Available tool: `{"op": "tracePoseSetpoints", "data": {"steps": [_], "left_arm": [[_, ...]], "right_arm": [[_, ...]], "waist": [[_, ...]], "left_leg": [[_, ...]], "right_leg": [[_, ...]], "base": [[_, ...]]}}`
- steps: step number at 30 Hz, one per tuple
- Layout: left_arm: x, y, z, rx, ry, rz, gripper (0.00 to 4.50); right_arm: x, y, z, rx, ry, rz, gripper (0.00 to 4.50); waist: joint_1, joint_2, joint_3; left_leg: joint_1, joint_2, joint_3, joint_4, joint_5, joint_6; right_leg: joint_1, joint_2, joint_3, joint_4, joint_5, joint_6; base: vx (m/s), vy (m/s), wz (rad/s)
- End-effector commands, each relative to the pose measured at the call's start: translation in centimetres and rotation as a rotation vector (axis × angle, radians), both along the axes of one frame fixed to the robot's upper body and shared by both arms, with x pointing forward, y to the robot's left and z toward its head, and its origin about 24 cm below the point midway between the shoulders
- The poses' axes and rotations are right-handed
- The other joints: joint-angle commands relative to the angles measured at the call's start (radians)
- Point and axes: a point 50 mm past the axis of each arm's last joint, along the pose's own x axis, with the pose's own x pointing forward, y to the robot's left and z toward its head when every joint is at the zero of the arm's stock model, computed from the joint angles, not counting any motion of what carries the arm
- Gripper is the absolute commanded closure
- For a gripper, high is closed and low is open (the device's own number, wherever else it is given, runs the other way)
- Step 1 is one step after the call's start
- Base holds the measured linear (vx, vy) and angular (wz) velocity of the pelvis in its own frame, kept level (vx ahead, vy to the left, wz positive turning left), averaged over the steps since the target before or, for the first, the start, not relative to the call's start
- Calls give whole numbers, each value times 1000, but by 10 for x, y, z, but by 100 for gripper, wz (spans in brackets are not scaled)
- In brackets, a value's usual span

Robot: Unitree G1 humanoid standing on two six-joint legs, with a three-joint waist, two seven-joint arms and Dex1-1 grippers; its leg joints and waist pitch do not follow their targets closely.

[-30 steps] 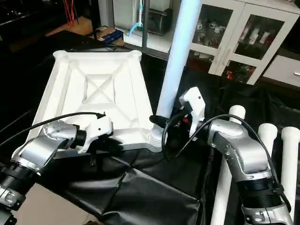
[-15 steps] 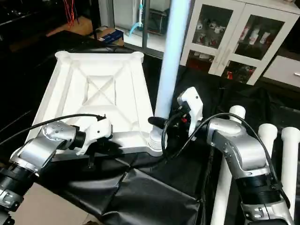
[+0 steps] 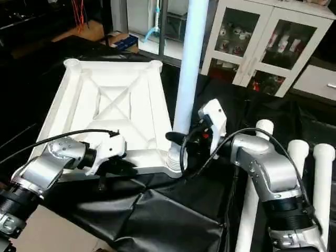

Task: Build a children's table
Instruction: Insert table leg to table base

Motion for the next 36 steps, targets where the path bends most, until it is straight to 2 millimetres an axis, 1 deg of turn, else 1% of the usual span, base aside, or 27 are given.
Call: {"op": "tracePoseSetpoints", "data": {"steps": [1,2,4,9,13,16,19,20,21,23,24,27,29,30,31,34,36], "left_arm": [[-7,-15,3,-47,-11,-78,450],[-7,-15,3,-48,-11,-77,450],[-7,-15,3,-50,-9,-74,450],[-8,-14,3,-55,-2,-67,450],[-9,-13,2,-56,1,-66,450],[-9,-13,2,-58,0,-62,450],[-8,-13,2,-58,-2,-58,450],[-8,-13,2,-58,-4,-57,450],[-8,-13,2,-57,-5,-55,450],[-8,-13,3,-57,-5,-54,450],[-8,-13,3,-57,-5,-52,450],[-8,-13,3,-57,-5,-52,450],[-8,-12,2,-55,-2,-49,450],[-8,-12,2,-54,-2,-49,450],[-8,-12,2,-54,-1,-49,450],[-8,-12,2,-54,-1,-49,450],[-8,-11,2,-53,1,-49,450]], "right_arm": [[0,-10,-14,-22,51,-90,270],[0,-11,-15,-18,52,-100,270],[-1,-13,-16,-8,55,-121,270],[-6,-25,-25,2,81,-189,270],[-10,-28,-28,4,82,-209,270],[-17,-31,-30,-7,69,-208,270],[-23,-28,-32,-40,59,-177,270],[-26,-26,-33,-59,53,-158,270],[-28,-23,-34,-78,49,-138,270],[-32,-19,-36,-95,51,-112,270],[-35,-16,-38,-102,56,-97,270],[-37,-14,-39,-105,58,-91,270],[-46,-6,-47,-132,91,-37,270],[-47,-5,-48,-136,95,-32,270],[-49,-5,-51,-137,110,-27,270],[-50,-4,-52,-138,120,-25,270],[-52,-7,-60,-151,160,-43,270]], "waist": [[-8,-2,-62],[-7,0,-62],[-7,1,-62],[-7,0,-61],[-6,-2,-61],[-5,-2,-60],[-4,-2,-59],[-4,2,-57],[-5,0,-57],[-6,1,-55],[-7,0,-55],[-9,0,-55],[-10,0,-54],[-10,0,-54],[-11,-3,-54],[-11,-1,-55],[-12,-2,-55]], "left_leg": [[18,62,-30,-89,-242,-21],[19,62,-30,-89,-243,-21],[19,62,-30,-89,-250,-21],[17,62,-30,-89,-248,-19],[16,62,-31,-91,-249,-17],[18,64,-31,-91,-258,-19],[17,63,-31,-93,-259,-17],[18,63,-31,-93,-268,-19],[17,63,-31,-93,-273,-20],[17,63,-34,-96,-292,-25],[17,63,-34,-95,-297,-26],[18,63,-37,-96,-321,-30],[17,63,-38,-98,-326,-33],[18,64,-38,-98,-327,-33],[18,64,-38,-98,-333,-33],[19,64,-39,-100,-343,-37],[19,64,-39,-100,-352,-38]], "right_leg": [[35,-60,51,-77,-319,-195],[34,-60,52,-77,-319,-194],[33,-61,52,-78,-327,-192],[34,-61,51,-79,-328,-188],[33,-60,51,-80,-337,-181],[31,-62,53,-82,-346,-176],[32,-61,52,-82,-345,-175],[30,-61,53,-83,-355,-172],[31,-60,53,-85,-360,-170],[31,-60,52,-87,-389,-157],[30,-60,53,-89,-396,-154],[27,-62,52,-92,-430,-147],[27,-61,53,-94,-439,-138],[26,-61,53,-94,-438,-136],[25,-62,53,-95,-441,-136],[24,-61,53,-94,-433,-136],[24,-61,53,-95,-431,-136]], "base": [[0,0,0],[0,0,0],[0,0,0],[0,0,0],[0,0,0],[0,0,0],[0,0,0],[0,0,0],[0,0,0],[0,0,0],[0,0,0],[0,0,0],[0,0,0],[0,0,0],[0,0,0],[0,0,0],[0,0,0]]}}
